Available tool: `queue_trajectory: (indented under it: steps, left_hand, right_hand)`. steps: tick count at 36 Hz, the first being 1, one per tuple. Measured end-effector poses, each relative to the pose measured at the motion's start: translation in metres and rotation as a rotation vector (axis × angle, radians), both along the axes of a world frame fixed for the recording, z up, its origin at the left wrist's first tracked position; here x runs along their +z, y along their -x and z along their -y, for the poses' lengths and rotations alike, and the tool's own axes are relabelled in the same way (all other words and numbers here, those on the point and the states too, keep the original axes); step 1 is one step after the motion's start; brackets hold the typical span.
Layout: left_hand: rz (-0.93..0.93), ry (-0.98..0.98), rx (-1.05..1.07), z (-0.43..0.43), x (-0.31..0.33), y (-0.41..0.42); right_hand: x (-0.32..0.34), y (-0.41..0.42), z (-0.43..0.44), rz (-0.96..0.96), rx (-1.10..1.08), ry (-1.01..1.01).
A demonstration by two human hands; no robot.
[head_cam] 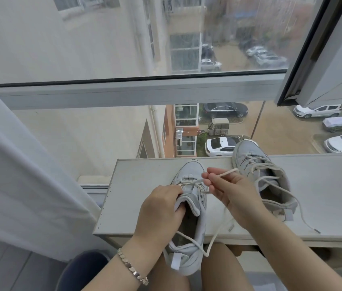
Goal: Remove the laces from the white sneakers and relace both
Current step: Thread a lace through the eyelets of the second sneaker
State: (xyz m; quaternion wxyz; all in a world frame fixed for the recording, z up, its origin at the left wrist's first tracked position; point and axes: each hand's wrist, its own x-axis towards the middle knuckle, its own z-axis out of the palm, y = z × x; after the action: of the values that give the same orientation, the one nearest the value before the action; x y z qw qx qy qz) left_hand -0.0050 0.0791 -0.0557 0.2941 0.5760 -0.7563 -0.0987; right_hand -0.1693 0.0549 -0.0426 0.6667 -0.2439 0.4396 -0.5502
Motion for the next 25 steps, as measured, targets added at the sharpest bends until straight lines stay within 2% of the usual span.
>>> queue_trajectory:
  steps: [7, 14, 22, 25]
  left_hand:
    - [0.025, 0.031, -0.001, 0.001, -0.002, -0.001]
    - [0.066, 0.060, -0.012, 0.002, -0.002, -0.001]
    - [0.058, 0.059, -0.029, 0.003, -0.004, -0.002]
    - [0.060, 0.067, -0.041, 0.002, -0.004, -0.003]
  right_hand:
    - [-0.013, -0.001, -0.007, -0.329, -0.010, 0.017]
    - [-0.008, 0.002, -0.003, -0.902, 0.094, 0.166]
    - [-0.001, -0.001, 0.011, -1.224, 0.329, 0.302]
    - [0.000, -0.002, 0.016, -1.275, 0.432, 0.305]
